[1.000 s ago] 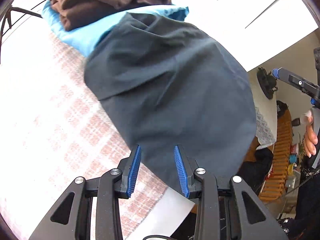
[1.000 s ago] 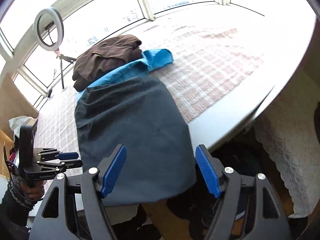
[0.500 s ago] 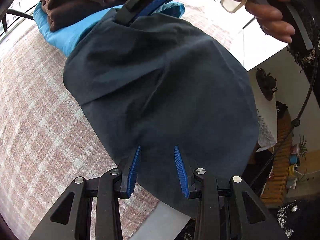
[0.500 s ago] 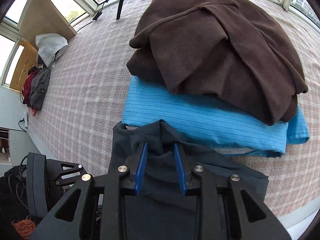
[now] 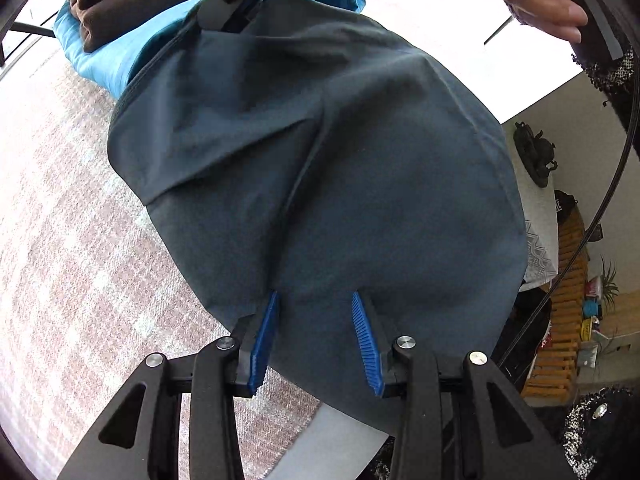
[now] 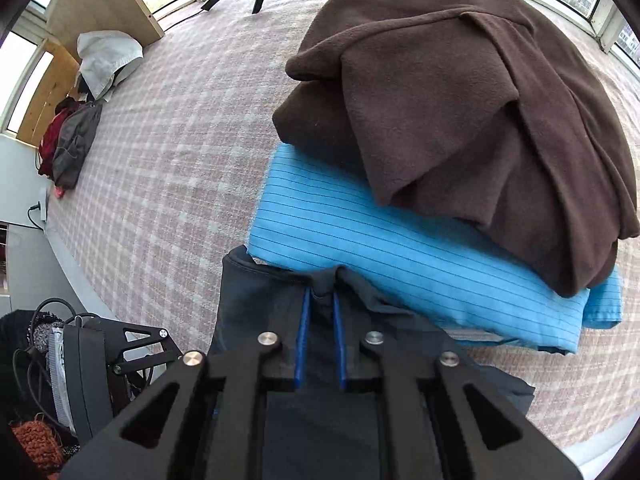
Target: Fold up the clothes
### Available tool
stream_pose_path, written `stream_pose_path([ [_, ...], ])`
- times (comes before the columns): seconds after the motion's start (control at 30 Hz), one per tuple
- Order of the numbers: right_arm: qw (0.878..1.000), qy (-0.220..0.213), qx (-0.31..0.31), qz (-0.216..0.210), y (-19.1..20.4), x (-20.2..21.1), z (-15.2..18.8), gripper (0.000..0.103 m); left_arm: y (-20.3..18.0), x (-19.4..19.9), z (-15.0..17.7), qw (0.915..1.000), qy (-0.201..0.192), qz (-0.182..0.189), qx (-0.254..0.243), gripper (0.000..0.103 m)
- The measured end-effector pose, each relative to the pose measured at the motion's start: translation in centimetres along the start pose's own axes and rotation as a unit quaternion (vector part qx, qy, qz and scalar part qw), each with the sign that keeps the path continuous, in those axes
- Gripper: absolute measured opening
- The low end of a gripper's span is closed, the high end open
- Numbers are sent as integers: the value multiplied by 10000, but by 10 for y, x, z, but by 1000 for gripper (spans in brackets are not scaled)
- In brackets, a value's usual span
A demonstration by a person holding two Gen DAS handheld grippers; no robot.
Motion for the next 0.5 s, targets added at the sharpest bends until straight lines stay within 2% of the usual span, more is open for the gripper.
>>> stream_pose_path([
  [0.1, 9985, -359, -31, -405, 5, 27, -5, 4, -3, -3, 1, 9999, -42, 11, -114, 41],
  [0.23, 9967, -737, -55, -329, -1, 30, -26, 4, -3, -6, -2, 9996, -74, -23, -279, 45],
  [0.33, 9982, -382, -387, -246, -14, 18, -35, 6, -1, -5, -6, 9995, 18, -76, -311, 44],
  [0.37, 9979, -447, -452, -87, -18, 28, -33, 6, 1, -3, -8, 9995, 44, -84, -291, 43],
  [0.4, 9970, -658, -411, -26, -17, 44, -27, 6, 2, 0, -10, 9996, 66, -91, -271, 42],
  [0.47, 9909, -1239, -511, -82, -19, 87, -1, 6, 5, 14, -27, 9995, -165, 9, -260, 42],
  [0.5, 9860, -1538, -636, -91, -22, 109, 16, 10, 7, 21, -35, 9993, -282, 58, -255, 42],
])
Point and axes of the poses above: each gripper's, at about its wrist camera, not at the fingertips, and x roughly against the way its jaws point, y to its left, z to its underside, the point moved 3 cm from there along -x, roughly the way its jaws point, and after that the axes turned 7 degrees about -z, right-handed, at the moved point
